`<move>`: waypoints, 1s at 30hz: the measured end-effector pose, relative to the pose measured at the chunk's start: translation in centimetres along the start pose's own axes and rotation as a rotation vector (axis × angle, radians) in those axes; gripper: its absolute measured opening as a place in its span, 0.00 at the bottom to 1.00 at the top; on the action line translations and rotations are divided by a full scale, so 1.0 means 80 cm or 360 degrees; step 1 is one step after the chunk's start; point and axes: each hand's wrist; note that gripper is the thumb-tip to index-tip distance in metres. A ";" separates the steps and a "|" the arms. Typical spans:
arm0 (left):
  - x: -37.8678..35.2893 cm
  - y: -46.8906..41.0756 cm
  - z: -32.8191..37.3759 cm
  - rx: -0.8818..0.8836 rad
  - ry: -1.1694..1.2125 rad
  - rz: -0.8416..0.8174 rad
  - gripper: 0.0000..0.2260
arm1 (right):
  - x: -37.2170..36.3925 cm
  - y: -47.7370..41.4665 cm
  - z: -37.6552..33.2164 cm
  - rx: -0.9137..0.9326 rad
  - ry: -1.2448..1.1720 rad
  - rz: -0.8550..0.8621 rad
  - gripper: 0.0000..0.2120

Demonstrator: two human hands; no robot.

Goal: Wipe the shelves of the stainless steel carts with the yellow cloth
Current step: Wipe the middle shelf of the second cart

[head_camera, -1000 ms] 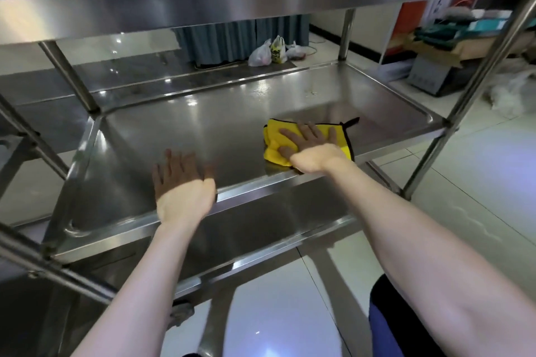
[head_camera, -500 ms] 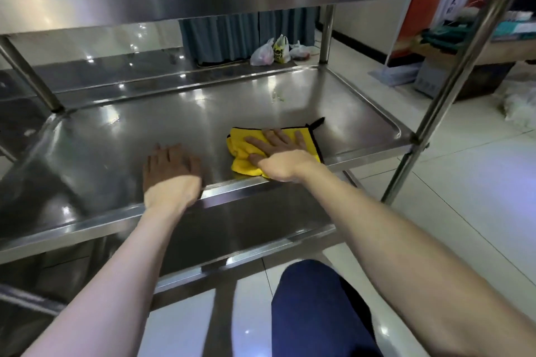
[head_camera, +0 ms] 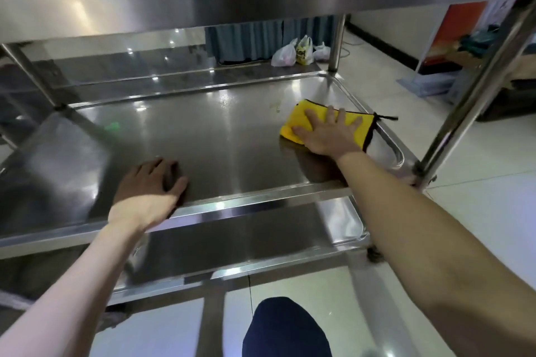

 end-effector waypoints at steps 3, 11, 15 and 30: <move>0.000 -0.002 0.001 0.0007 0.0005 0.0007 0.29 | -0.016 -0.005 -0.078 0.0276 0.0011 -0.0036 0.42; 0.003 0.004 -0.003 0.0041 0.0046 -0.0036 0.33 | -0.035 0.040 -0.083 0.0886 0.0016 -0.0137 0.33; 0.003 0.006 -0.002 0.0045 0.0046 -0.0063 0.34 | -0.014 0.026 0.005 0.0710 -0.0006 -0.0130 0.34; -0.015 0.001 0.010 0.0048 0.0041 0.0151 0.26 | -0.028 -0.033 -0.152 0.0613 0.0103 -0.0123 0.35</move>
Point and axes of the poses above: each hand's wrist, its own y-axis away from the middle knuckle, its own x-axis out of the back of the hand, z = x × y, and after that the axes turned 2 degrees about -y, right-handed
